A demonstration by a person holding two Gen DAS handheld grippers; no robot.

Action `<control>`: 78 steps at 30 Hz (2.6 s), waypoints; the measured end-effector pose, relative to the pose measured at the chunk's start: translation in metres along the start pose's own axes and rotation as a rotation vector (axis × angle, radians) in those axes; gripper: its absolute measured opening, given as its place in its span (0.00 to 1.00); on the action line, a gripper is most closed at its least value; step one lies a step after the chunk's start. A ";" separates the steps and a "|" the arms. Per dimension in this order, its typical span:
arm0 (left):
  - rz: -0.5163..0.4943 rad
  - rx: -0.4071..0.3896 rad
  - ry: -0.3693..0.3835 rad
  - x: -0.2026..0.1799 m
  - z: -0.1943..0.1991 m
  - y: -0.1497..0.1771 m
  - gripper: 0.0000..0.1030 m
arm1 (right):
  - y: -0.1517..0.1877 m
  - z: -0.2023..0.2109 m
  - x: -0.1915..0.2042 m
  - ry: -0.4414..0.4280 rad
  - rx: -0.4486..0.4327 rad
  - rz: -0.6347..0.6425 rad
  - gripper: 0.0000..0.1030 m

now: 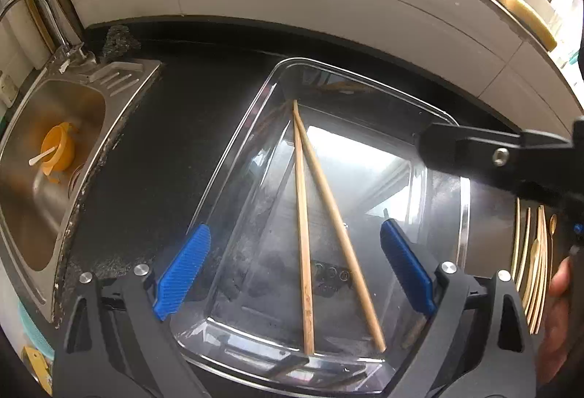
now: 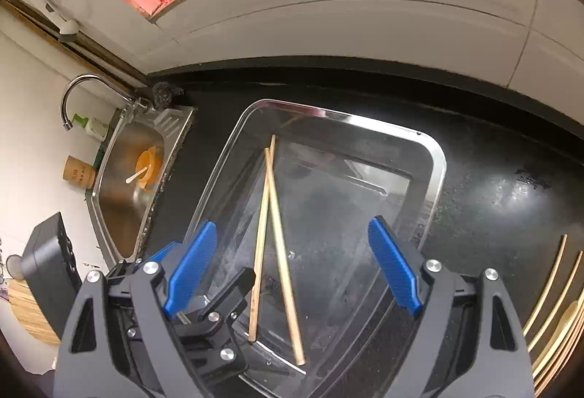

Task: Organize utensils
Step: 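Move both open tools back over the row of chopsticks, then close the left tool on a chopstick while the right tool grasps another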

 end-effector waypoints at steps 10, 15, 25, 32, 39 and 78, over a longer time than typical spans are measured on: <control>-0.059 -0.063 -0.002 -0.010 0.056 0.018 0.90 | 0.031 0.084 -0.001 0.032 -0.125 -0.004 0.85; -0.121 -0.082 0.038 -0.034 0.086 0.035 0.94 | 0.067 0.138 -0.001 0.087 -0.225 0.040 0.94; -0.252 -0.064 0.171 -0.126 0.116 0.080 0.94 | 0.165 0.236 -0.069 0.317 -0.280 0.031 0.94; -0.360 -0.047 0.218 -0.202 0.114 0.108 0.94 | 0.214 0.280 -0.146 0.423 -0.271 -0.054 0.94; -0.409 -0.037 0.214 -0.247 0.103 0.122 0.94 | 0.233 0.293 -0.190 0.450 -0.268 -0.080 0.94; -0.482 -0.007 0.152 -0.266 -0.053 0.098 0.94 | 0.199 0.174 -0.295 0.442 -0.059 -0.082 0.88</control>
Point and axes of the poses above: each gripper's, at about its wrist camera, not at the fingertips, and z roughly against the way its jaws point, x to its left, y to its underside, the point moved 1 cm from there along -z, roughly the way its jaws point, and after that the axes turned 3 degrees about -x, right-handed, at the moved point
